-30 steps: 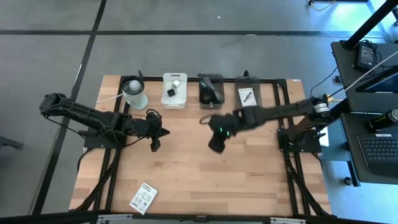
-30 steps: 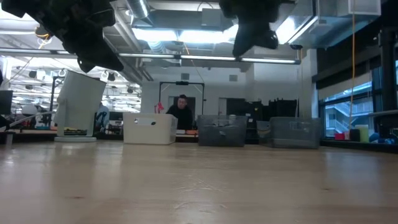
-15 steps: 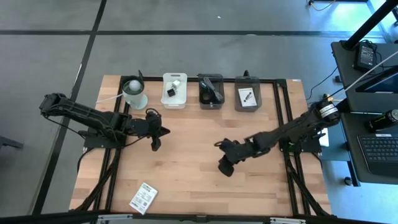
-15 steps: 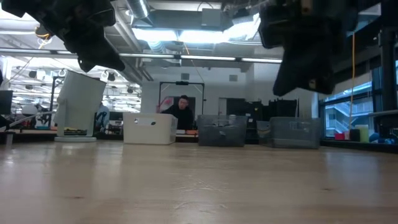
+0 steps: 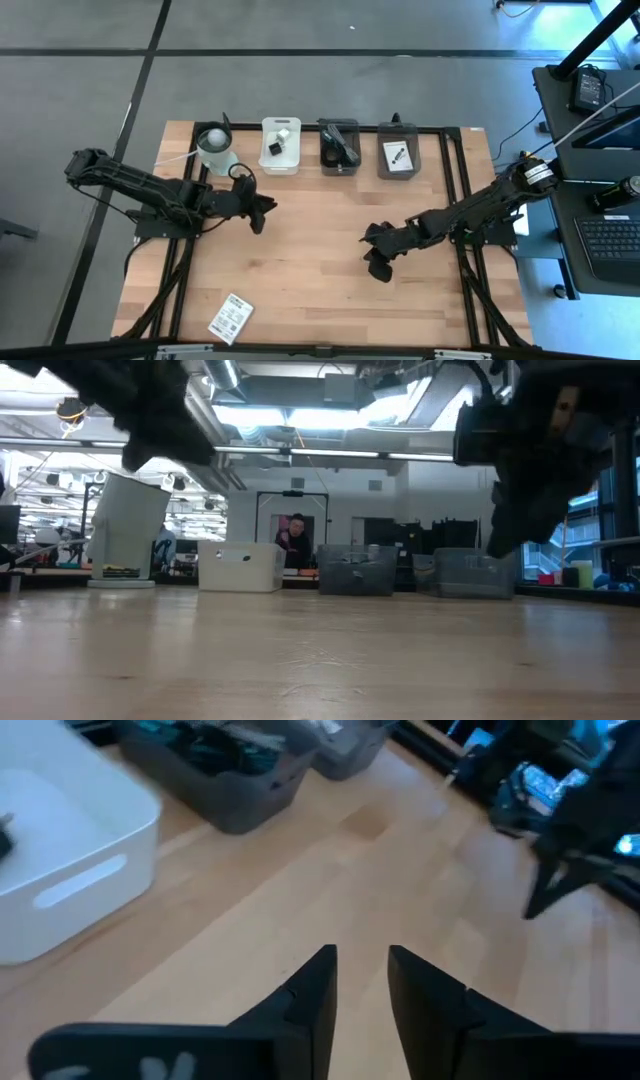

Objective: Pick and place items into bin
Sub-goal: Put the card reader box into the right black bin

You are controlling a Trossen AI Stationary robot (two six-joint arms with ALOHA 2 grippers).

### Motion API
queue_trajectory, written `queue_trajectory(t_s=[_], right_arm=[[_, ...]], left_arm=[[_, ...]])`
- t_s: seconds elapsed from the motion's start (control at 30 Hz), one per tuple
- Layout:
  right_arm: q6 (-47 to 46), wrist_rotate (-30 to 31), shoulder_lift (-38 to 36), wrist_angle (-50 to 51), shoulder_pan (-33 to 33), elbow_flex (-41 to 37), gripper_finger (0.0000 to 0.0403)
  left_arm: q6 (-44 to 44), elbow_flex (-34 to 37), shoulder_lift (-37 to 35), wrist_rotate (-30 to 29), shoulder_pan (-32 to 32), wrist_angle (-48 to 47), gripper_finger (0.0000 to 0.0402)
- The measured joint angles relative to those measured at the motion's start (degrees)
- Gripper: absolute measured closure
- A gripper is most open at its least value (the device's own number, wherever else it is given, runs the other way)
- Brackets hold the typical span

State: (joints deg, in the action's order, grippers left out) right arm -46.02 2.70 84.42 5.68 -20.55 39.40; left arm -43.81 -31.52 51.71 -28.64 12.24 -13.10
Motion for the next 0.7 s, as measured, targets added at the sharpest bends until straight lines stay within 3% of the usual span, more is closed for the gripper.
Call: queue_trajectory(t_s=[0.17, 0.3, 0.5, 0.7], right_arm=[[5.62, -2.64, -2.18, -0.52, 2.51, -2.61, 0.0399], [10.33, -4.28, -3.57, -0.77, 6.02, -4.37, 0.0399], [18.34, -8.15, -4.62, -1.6, 11.87, -5.22, 0.0399], [24.62, -12.64, -5.44, -3.42, 17.19, -5.2, 0.0399]], left_arm=[[0.39, -9.27, 6.47, -0.14, 2.2, -8.39, 0.0326], [-4.52, -19.96, 15.6, 2.61, 3.27, -23.75, 0.0328], [-20.36, -32.36, 29.13, 20.03, 5.06, -47.46, 0.0329], [-38.41, -34.0, 36.55, 33.23, 12.7, -46.96, 0.033]])
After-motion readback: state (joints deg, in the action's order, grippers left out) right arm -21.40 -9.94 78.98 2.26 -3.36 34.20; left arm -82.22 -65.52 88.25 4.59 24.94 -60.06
